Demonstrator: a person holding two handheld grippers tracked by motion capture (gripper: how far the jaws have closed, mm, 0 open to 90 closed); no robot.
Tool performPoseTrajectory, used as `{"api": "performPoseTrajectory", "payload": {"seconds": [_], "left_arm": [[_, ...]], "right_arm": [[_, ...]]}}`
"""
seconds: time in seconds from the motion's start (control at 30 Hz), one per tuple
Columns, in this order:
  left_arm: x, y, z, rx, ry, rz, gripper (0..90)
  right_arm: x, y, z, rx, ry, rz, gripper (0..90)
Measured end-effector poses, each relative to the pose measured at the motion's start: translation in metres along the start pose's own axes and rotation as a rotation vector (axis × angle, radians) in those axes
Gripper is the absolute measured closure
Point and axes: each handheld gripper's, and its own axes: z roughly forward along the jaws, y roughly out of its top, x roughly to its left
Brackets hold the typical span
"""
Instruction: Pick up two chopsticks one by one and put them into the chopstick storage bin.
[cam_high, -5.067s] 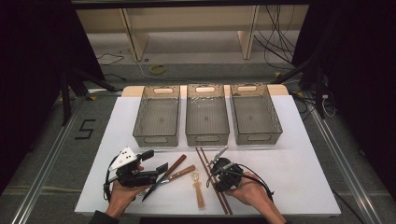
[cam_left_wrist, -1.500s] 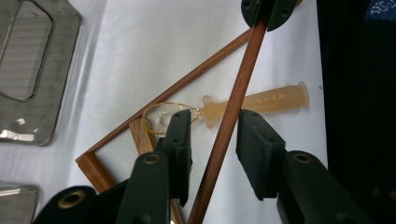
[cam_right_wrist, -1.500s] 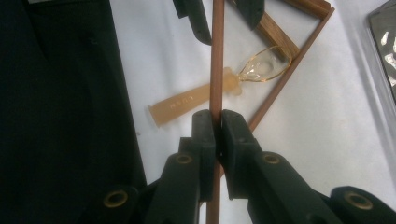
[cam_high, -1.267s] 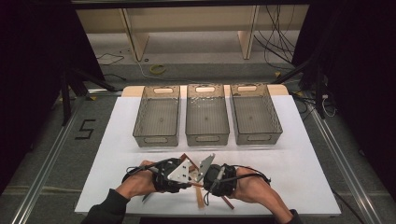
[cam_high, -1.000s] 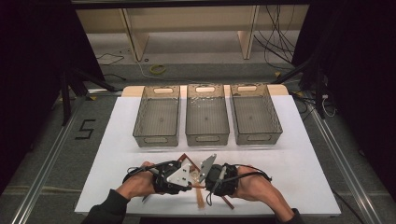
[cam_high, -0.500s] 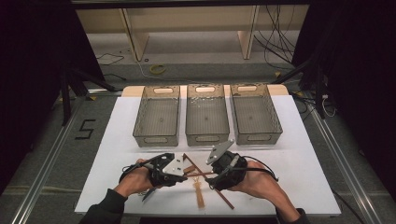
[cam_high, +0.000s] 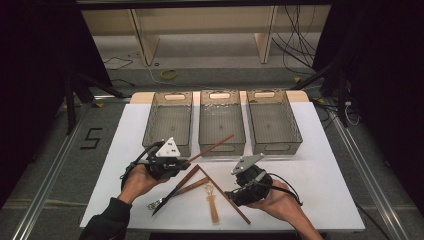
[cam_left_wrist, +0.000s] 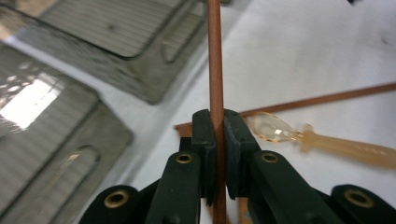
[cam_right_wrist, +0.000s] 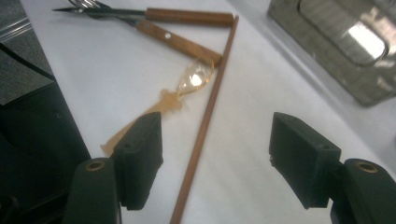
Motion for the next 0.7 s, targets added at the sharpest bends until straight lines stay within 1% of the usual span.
{"api": "performPoseTrajectory", "payload": {"seconds": [0.03, 0.17, 0.33, 0.53, 0.7], "left_arm": [[0.004, 0.001, -0.001, -0.002, 0.007, -0.017, 83.8], [0.02, 0.004, -0.003, -0.011, 0.049, -0.075, 83.9], [0.04, 0.009, -0.006, -0.003, 0.098, -0.12, 83.9], [0.064, 0.015, -0.008, 0.021, 0.149, -0.161, 83.9], [0.086, 0.015, -0.005, 0.028, 0.18, -0.233, 83.9]], "right_arm": [[-0.001, -0.002, 0.001, 0.006, -0.005, 0.011, 35.1], [-0.001, -0.008, 0.006, 0.026, -0.004, 0.023, 33.5], [-0.001, -0.012, 0.009, 0.036, 0.004, 0.028, 32.4], [-0.002, -0.015, 0.011, 0.05, 0.009, 0.038, 32.3], [-0.001, -0.017, 0.013, 0.057, 0.015, 0.036, 31.8]]}}
